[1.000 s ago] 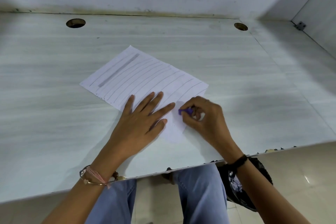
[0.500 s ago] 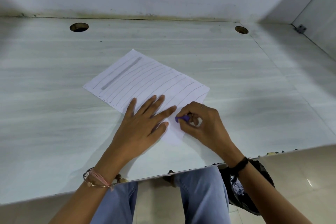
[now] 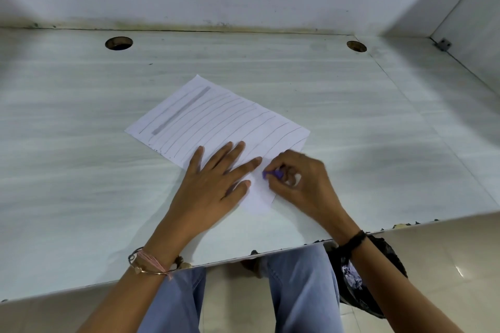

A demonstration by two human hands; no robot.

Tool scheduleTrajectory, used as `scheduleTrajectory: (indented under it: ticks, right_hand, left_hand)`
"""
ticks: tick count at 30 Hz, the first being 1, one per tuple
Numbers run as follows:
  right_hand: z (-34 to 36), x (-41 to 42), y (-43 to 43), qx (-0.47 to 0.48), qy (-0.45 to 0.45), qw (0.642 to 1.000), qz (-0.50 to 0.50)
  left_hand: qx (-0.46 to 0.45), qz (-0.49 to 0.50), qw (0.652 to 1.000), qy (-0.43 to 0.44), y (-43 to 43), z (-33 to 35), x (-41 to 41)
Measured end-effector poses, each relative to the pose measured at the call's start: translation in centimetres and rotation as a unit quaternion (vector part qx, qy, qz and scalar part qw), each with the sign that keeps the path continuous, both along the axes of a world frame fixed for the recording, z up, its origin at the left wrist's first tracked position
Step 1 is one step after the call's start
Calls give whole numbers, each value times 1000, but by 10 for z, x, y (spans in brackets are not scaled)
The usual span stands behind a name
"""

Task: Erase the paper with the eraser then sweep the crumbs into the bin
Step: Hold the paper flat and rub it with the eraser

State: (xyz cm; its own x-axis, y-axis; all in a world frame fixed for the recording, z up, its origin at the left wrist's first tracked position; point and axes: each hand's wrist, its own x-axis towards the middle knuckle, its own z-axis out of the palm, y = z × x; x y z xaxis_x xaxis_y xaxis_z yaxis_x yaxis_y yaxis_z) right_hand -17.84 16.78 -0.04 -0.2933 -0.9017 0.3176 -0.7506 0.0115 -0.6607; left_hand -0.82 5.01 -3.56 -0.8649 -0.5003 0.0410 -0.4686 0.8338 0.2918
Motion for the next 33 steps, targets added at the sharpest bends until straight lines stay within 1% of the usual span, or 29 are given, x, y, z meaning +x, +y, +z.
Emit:
scheduleTrajectory:
  ticks: [1,2,3,5,6,7,10,11,12,14,15,16,19,20,21,23,24,25,26,28,29,30,33]
  right_hand:
    - [1,9,5,15,-3,999,48]
    - [1,11,7,22,-1,998,67]
    - [0,6,4,19,-4,999,48]
    - [-1,-8,-3,-4,-15,999,-44]
    - [-1,-11,-5,-7,-14,998,-67]
    - [1,-8,-5,-6,-11,998,-57]
    - [2,20,8,26,-20,996,79]
    - [2,22,10,33,-16,995,95]
    - [1,16,7,31,-12,997,74]
    - [0,-2,-1,6,-12,1000,-23]
    - [0,-7,-3,1,-13,999,-48]
    - [1,-5,-2,2,-10,999,-43]
    - [4,22,10,36,-18,995,89]
    - [5,24,12,43,-14,993,105]
    - [4,18,8,41,-11,995,85]
    - [1,-4,-2,14,-15,1000,-22]
    - [2,-11,-5,9,-13,998,-58]
    - [2,-11,-5,8,-6,998,-64]
    - [3,-6,-3,12,3,999,-41]
    - [5,15,6,36,0,998,56]
    - [5,21,10,48,0,995,89]
    - [5,18,9,49,5,995,88]
    - [3,-9,-2,12,-10,999,-40]
  left_hand:
    - [3,-1,1000,2,0,0,0]
    - [3,-3,1000,2,-1,0,0]
    - [1,-2,1000,1,-1,1,0]
    - [-6,-1,1000,-6,-1,0,0]
    - [-8,0,1000,-6,-1,0,0]
    - [-6,1,1000,-4,0,0,0]
    - [8,-1,1000,-9,-1,1,-1]
    - [10,-1,1000,-11,-1,1,0]
    - [8,0,1000,-11,-2,1,0]
    - [-2,0,1000,-8,-1,1,0]
    - [-4,0,1000,-6,-1,0,0]
    - [-2,-1,1000,-4,0,0,0]
    - [13,-5,1000,0,-1,0,-1]
    - [9,-5,1000,-3,-1,0,-1]
    - [3,-4,1000,-6,-2,0,0]
    - [-4,-1,1000,-6,-1,-1,0]
    - [-3,2,1000,-3,-1,-1,0]
    - [-1,3,1000,-2,-1,-1,0]
    - [1,3,1000,-3,-1,0,0]
    - [2,1,1000,-14,-1,1,-1]
    - [1,0,1000,-18,-1,0,-1]
    - [-1,0,1000,-18,-2,0,-1]
    - [-10,-2,1000,-10,-2,-3,0]
